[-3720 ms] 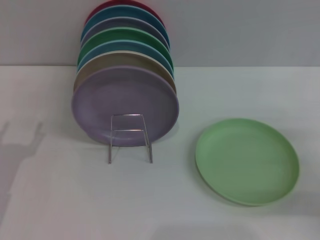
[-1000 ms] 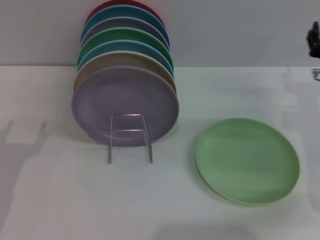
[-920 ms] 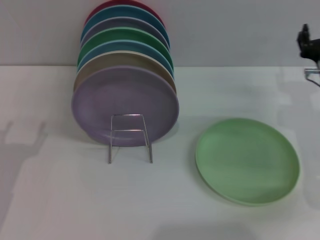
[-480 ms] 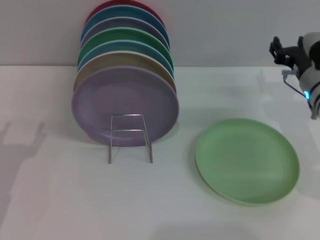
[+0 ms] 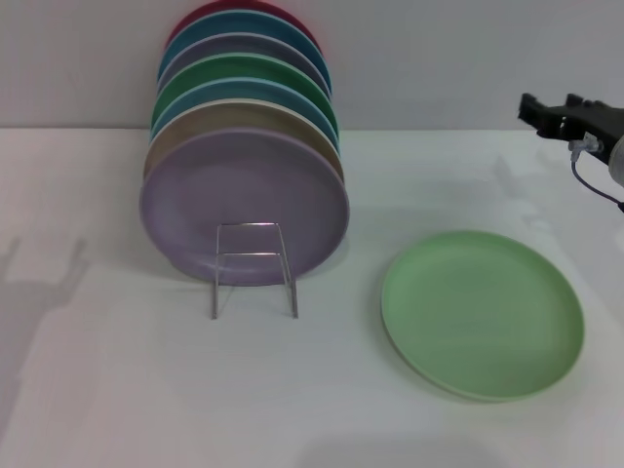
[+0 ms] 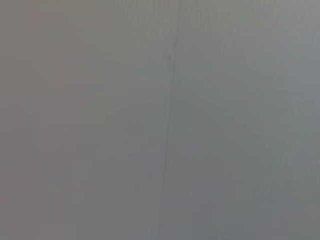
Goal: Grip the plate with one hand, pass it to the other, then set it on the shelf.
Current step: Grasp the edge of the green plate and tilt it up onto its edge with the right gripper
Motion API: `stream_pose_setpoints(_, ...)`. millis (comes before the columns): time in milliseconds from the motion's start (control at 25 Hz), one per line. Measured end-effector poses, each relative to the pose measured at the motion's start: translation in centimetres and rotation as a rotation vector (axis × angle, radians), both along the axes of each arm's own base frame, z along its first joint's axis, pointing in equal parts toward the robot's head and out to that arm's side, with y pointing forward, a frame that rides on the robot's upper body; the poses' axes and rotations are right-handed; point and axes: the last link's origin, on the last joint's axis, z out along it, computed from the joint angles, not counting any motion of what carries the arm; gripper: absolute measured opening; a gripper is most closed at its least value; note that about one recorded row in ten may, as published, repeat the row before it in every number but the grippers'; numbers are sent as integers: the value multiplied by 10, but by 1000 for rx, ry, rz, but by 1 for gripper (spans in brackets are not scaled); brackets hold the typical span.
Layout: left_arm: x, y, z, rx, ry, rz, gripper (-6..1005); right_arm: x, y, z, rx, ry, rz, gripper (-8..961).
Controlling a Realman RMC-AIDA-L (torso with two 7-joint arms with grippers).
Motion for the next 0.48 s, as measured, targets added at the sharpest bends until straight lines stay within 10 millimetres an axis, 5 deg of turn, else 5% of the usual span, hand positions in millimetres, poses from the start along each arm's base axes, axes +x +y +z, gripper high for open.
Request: stream_pose_setpoints(480, 2, 0, -1, -3, 0, -9, 870, -32, -16, 26, -302, -48, 65, 606)
